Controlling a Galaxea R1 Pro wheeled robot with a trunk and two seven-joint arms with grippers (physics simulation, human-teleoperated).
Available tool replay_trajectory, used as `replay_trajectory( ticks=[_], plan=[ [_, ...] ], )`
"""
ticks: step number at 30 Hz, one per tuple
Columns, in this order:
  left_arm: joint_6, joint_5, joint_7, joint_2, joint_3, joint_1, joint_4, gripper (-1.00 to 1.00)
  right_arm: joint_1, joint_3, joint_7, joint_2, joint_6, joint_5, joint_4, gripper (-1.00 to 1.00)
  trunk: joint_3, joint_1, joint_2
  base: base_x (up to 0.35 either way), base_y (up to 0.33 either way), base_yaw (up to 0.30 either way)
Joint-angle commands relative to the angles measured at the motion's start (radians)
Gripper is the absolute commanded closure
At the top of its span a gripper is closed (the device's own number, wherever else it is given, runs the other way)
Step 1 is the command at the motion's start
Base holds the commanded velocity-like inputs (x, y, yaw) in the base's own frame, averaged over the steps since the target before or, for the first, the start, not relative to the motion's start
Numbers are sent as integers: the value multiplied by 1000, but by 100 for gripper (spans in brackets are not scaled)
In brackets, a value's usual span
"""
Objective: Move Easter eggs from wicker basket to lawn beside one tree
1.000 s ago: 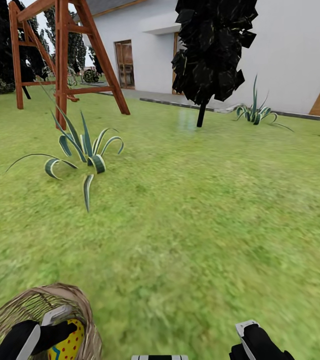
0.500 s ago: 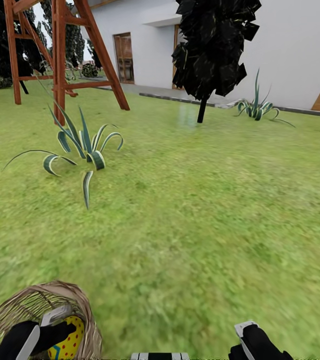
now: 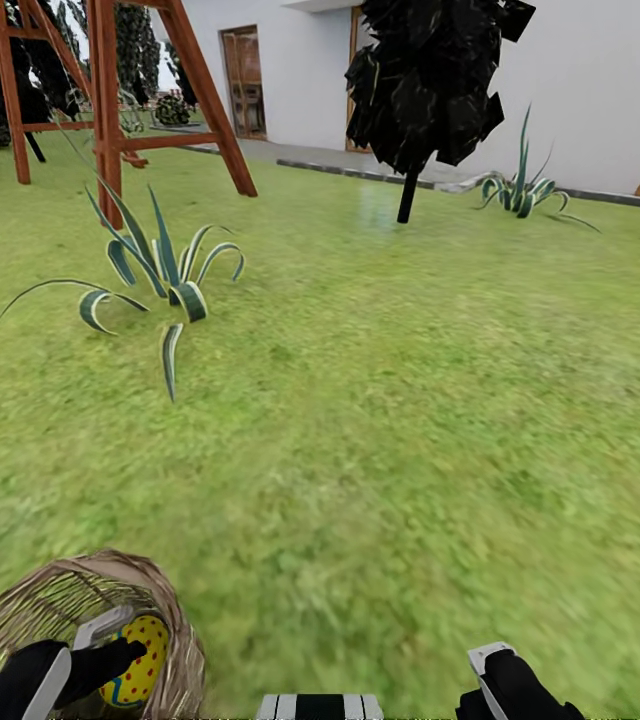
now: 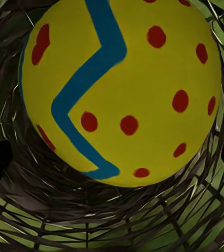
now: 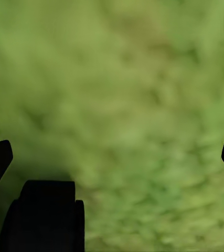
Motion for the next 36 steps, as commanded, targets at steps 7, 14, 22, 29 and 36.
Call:
replay_trajectory(
  ticks=[7, 14, 22, 29, 36],
  plan=[
    [6, -1, -5, -6, 2, 0, 0, -100, 0, 5, 1, -1, 5, 6, -1, -100, -24, 2, -2, 0, 0, 0],
    [6, 1, -5, -8, 2, 0, 1, -100, 0, 5, 1, -1, 5, 6, -1, -100, -24, 2, -2, 0, 0, 0],
    [6, 0, -8, -8, 1, 0, -32, -100, 0, 5, 1, -1, 5, 6, -1, -100, -24, 2, -2, 0, 0, 0],
    [6, 1, -10, -5, 1, 0, -42, -100, 0, 5, 1, -1, 5, 6, -1, -100, -47, 5, -3, 0, 0, 0],
    [6, 1, -11, -8, 2, 0, -42, -100, 0, 5, 1, -1, 5, 7, -1, -100, -74, 8, -5, 0, 0, 0]
  ],
)
